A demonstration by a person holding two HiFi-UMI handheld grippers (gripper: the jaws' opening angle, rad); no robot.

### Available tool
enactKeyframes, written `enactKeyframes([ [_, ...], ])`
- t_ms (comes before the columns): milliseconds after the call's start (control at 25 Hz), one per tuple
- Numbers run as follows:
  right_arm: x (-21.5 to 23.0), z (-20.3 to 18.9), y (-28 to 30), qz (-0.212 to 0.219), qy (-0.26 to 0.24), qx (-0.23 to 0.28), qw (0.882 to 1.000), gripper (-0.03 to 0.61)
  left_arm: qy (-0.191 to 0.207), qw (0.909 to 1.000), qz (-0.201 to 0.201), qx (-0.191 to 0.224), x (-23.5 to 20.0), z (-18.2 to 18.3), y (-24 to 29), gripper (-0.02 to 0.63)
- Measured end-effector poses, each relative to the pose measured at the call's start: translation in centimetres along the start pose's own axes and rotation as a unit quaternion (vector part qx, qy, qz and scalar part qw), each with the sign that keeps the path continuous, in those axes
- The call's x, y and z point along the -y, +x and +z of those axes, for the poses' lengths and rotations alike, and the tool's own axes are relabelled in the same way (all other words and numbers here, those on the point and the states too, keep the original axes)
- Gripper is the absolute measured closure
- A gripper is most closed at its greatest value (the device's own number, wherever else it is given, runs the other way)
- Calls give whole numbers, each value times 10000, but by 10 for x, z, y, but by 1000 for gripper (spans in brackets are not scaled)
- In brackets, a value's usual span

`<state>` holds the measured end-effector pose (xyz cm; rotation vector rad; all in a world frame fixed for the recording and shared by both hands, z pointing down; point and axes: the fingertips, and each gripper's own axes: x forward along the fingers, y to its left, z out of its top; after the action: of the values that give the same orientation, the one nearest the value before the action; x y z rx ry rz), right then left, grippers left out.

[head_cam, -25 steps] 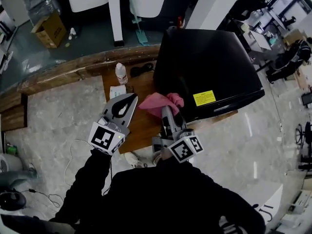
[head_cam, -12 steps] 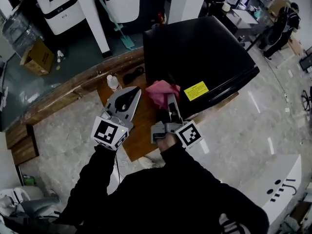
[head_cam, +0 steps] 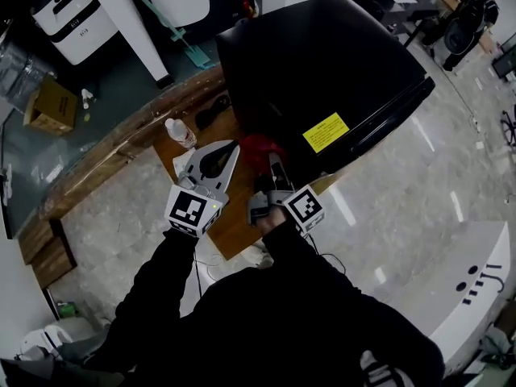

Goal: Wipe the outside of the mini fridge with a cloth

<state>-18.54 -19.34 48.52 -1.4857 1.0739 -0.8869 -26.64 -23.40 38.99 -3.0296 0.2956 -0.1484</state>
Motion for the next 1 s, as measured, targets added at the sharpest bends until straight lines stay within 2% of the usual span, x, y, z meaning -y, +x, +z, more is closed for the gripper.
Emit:
enactKeyframes([
  [120, 34, -6, -1, -246, -46, -67, 9997, 486, -169, 9995, -127, -232, 7, -38, 11, 607],
  [240, 66, -10, -1, -491, -12, -132, 9987, 486, -142, 9983, -228, -521, 14, -76, 22, 607],
  [480, 133, -18, -1, -1123, 82, -229, 9934, 486, -336, 9949, -403, -867, 20, -131, 39, 607],
  [720, 188, -32, 1, -1608, -81, -406, 9861, 488, -720, 9831, -379, -1641, 17, -209, 48, 607],
  [880, 220, -39, 0, -1846, -167, -416, 9818, 488, -872, 9791, -466, -1777, 15, -233, 59, 607],
  [1000, 252, -47, -3, -2176, -357, -356, 9747, 488, -993, 9762, -645, -1817, 15, -254, 65, 607],
])
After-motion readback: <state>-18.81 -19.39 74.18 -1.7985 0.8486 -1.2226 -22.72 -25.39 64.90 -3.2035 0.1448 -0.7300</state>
